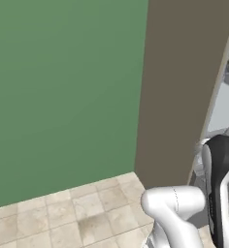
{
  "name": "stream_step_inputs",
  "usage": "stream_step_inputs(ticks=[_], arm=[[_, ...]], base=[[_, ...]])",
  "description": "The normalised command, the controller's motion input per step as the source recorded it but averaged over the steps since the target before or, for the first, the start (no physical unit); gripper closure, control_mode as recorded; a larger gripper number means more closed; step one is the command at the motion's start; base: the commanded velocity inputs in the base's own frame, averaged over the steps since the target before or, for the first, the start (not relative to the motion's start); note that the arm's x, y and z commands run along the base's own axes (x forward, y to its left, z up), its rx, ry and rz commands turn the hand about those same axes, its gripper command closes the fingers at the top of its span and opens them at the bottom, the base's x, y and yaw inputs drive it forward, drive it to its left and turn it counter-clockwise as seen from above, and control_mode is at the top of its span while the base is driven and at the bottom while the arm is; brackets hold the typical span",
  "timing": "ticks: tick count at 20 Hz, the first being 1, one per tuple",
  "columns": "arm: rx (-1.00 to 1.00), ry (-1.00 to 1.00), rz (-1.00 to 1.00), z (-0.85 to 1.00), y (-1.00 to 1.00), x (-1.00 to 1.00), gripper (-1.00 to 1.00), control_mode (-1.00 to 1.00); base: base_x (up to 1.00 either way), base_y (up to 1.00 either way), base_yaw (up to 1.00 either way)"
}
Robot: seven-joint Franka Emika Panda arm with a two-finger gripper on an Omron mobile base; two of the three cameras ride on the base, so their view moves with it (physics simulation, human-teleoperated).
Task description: Gather the squash and mushroom from the fridge and place them on a tray on the dining counter. Then gather the chicken drumstick and fish from the fridge and place them on the other tray.
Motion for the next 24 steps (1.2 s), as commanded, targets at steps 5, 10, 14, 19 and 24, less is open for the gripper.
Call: stream_step_inputs(ticks=[5,10,14,19,24], arm=[[0.0,0.0,0.0,0.0,0.0,0.0,1.0,1.0],[0.0,0.0,0.0,0.0,0.0,0.0,1.0,1.0],[0.0,0.0,0.0,0.0,0.0,0.0,1.0,1.0],[0.0,0.0,0.0,0.0,0.0,0.0,1.0,1.0],[0.0,0.0,0.0,0.0,0.0,0.0,1.0,1.0]], base=[[-0.72,0.8,-0.35],[-0.69,0.48,-0.47],[-0.56,0.3,-0.51],[-0.56,0.19,-0.53],[-0.6,0.12,-0.54]])
